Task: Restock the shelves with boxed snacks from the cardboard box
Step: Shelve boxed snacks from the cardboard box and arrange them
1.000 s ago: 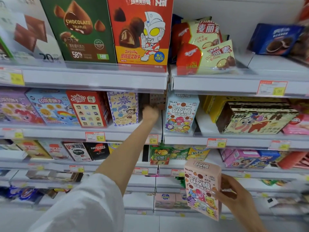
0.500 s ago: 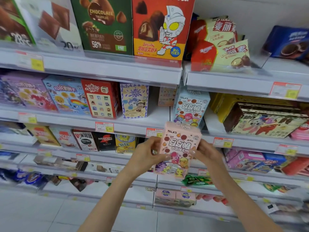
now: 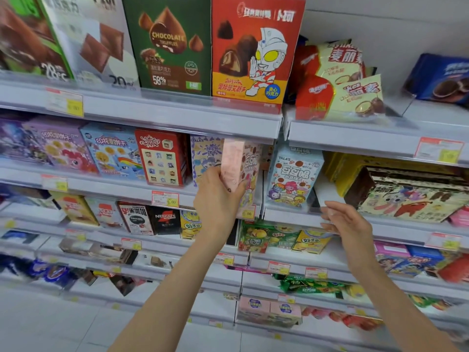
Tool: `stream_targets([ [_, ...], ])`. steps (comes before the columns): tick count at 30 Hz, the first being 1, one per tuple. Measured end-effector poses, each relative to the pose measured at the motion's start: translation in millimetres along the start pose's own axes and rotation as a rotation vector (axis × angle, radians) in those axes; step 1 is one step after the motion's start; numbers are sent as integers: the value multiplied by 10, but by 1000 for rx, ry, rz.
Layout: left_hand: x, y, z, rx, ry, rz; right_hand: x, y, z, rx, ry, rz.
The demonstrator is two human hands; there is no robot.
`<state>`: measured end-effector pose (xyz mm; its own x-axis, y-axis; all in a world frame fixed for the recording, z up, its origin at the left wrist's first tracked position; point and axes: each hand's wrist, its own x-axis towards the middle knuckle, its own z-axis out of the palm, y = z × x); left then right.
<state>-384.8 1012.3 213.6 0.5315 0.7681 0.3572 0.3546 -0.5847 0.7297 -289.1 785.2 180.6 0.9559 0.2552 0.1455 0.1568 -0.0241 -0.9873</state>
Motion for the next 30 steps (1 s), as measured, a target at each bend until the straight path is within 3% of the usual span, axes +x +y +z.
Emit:
stream_targets([
  [5,93,143,129,18,37,3,162,-66,-8,7,23,-35],
  [15,155,314,313,-9,91,-34,458,-26,40,21,-96,18],
  [19,201,300,551,-31,21,-30,596,-54,78,29,-67,9],
  [26,308,252,794,124,-88,-3,1143,-127,258,283,27,255],
  [30,313,192,858,263,-102,-7,1218,-167,318,278,26,278],
])
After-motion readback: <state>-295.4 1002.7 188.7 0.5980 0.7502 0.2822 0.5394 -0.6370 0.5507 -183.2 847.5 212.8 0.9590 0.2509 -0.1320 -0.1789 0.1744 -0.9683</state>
